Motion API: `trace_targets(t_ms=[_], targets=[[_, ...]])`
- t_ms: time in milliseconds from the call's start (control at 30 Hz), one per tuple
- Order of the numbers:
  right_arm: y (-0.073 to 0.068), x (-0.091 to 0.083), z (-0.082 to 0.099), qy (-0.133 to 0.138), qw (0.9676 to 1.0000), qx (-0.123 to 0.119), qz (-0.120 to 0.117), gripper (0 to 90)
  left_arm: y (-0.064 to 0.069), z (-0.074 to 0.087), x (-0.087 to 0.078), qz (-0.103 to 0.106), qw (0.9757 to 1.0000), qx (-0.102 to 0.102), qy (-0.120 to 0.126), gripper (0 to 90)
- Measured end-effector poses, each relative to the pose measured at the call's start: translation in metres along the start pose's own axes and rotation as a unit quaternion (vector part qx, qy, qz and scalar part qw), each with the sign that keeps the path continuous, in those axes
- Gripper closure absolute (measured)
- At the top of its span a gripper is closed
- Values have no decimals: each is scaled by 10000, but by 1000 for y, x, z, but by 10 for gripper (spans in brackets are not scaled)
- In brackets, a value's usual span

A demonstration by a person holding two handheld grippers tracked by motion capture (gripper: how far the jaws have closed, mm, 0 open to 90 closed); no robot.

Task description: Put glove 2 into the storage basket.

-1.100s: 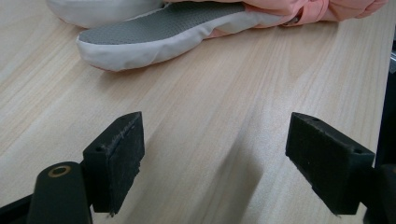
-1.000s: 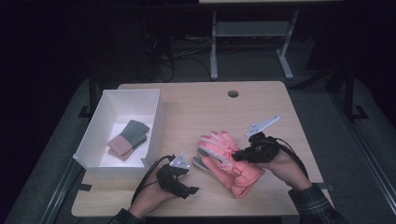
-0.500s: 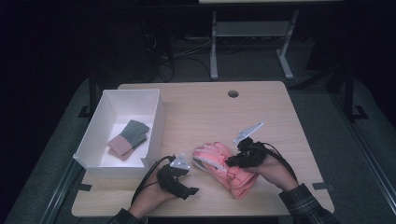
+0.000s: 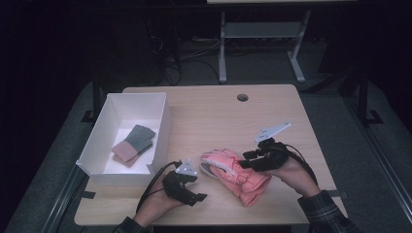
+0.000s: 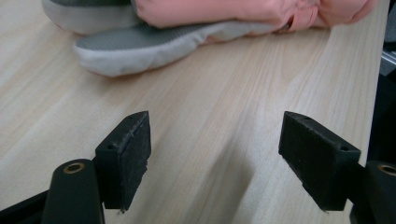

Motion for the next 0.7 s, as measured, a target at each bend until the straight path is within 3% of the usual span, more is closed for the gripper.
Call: trace_targets(t_ms=[100, 133, 267, 367, 467, 533, 700], targets=[[9, -11, 3, 220, 9996, 83, 122, 715, 2, -2, -4, 68, 9999, -5, 119, 431], [11, -14, 4, 237, 9995, 94, 183, 738, 2, -2, -5, 69, 9999, 26, 106, 431], [24, -22, 16, 363, 9982, 179, 453, 891, 5, -4, -7, 229, 9996, -48, 135, 692], [35, -25, 34, 380, 9975, 235, 554, 900, 7, -8, -8, 318, 9994, -54, 148, 897], [39, -24, 43, 384, 9971, 261, 603, 900, 10, -12, -5, 333, 9994, -54, 91, 897], [45, -19, 60, 312, 9969, 338, 633, 900, 12, -15, -1, 350, 9994, -6, 39, 897], [47, -12, 75, 166, 9969, 399, 653, 900, 18, -24, 11, 414, 9991, -27, -10, 896]])
Point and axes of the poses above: each handheld gripper's, and its own axes: x roughly forward along the jaws, z roughly out of its underside, y roughly to its right, the point moved 5 cm from there along x, roughly forward along the jaws, and after that the axes turned 6 degrees about -y, right-handed, at the moved point
